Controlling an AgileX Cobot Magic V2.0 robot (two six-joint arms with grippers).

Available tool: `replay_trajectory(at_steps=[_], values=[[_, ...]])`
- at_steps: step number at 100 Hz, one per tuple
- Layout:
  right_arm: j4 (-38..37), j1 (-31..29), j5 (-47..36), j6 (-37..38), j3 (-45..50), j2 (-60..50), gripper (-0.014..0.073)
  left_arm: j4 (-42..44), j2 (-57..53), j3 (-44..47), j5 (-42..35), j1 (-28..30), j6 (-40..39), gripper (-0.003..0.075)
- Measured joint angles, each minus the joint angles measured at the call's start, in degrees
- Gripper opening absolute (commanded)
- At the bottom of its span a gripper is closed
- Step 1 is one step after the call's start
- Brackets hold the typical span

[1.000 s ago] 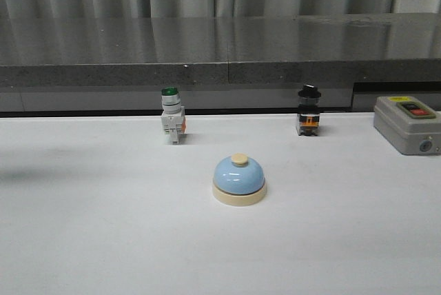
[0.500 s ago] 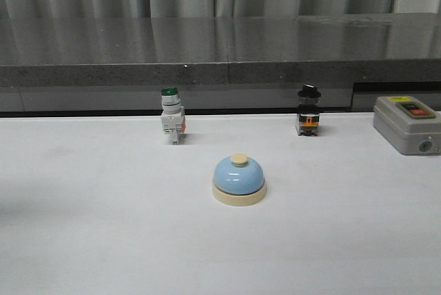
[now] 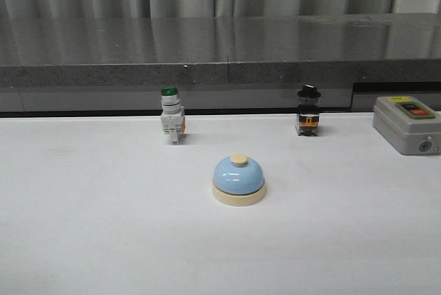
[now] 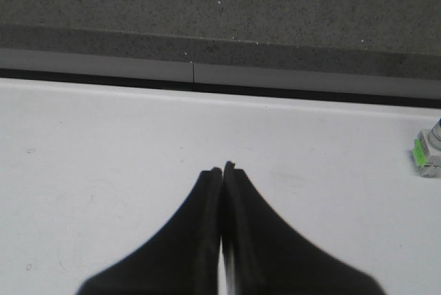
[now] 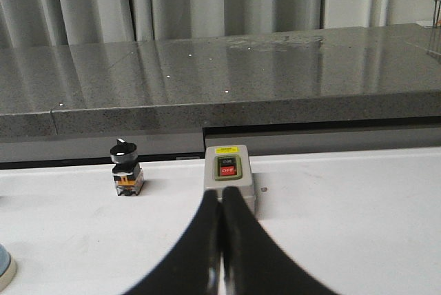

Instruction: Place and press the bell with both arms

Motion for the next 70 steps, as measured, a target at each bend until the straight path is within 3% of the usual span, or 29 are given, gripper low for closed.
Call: replay_trajectory(at_steps=[25, 70], values=[[0.0, 0.0, 0.0, 0.0, 0.0, 0.0, -0.0069, 0.65, -13.51, 7.89, -3.98, 0.0, 0.0, -0.002], [0.0, 0.0, 0.0, 0.0, 0.0, 0.0, -0.0069, -2.15, -33.08, 16.91, -4.31, 0.0, 0.0, -0.002]])
